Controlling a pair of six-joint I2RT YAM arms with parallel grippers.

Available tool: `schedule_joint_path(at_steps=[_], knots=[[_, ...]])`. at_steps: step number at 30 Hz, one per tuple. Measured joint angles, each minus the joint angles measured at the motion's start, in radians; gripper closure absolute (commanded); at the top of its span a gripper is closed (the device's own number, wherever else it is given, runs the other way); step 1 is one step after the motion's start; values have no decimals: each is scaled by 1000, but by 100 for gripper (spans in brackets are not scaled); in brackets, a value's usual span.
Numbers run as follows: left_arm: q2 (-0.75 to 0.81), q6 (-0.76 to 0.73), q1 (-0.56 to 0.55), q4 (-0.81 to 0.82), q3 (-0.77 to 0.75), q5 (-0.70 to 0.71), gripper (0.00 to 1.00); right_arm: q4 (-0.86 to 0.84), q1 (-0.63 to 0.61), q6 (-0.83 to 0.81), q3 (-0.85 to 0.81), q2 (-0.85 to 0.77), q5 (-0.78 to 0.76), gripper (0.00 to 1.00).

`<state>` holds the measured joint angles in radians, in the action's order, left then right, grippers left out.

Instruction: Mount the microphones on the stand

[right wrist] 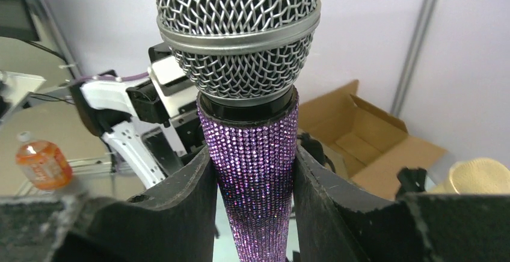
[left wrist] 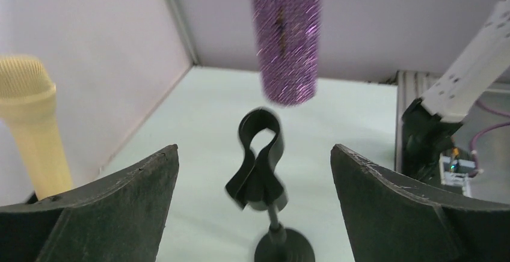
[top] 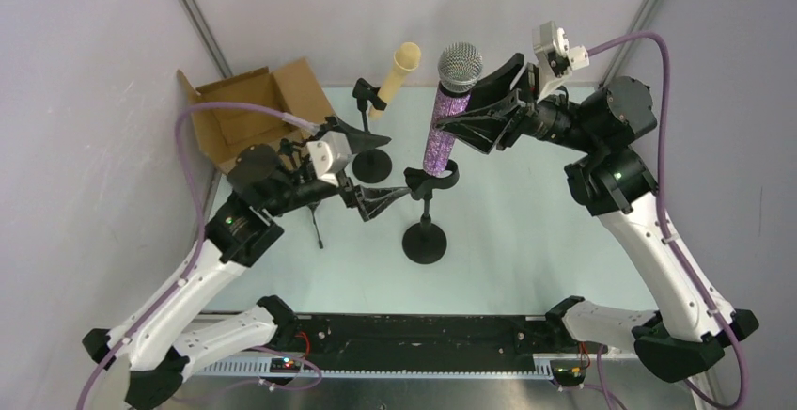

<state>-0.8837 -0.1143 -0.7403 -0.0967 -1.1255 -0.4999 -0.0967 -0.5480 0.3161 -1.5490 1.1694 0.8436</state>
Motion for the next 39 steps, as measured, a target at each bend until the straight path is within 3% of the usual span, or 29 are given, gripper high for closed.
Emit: schedule_joint_path(at_steps=[4, 10, 23, 32, 39], knots=[[-41, -2, 70, -14, 53, -17, 0, 135, 0, -93, -1, -33, -77, 100], [-87, -18, 82, -24, 96, -59, 0, 223, 0, -166, 19, -72, -189, 100], [-179, -64, 82, -17, 99, -185, 1, 261, -19, -225, 50, -82, -300, 100], [-195, -98, 82, -12, 99, -188, 11, 267, -73, -283, 51, -66, -358, 100], [-195, -117, 82, 6, 99, -181, 12, 289, -92, -321, 59, -61, -397, 100]])
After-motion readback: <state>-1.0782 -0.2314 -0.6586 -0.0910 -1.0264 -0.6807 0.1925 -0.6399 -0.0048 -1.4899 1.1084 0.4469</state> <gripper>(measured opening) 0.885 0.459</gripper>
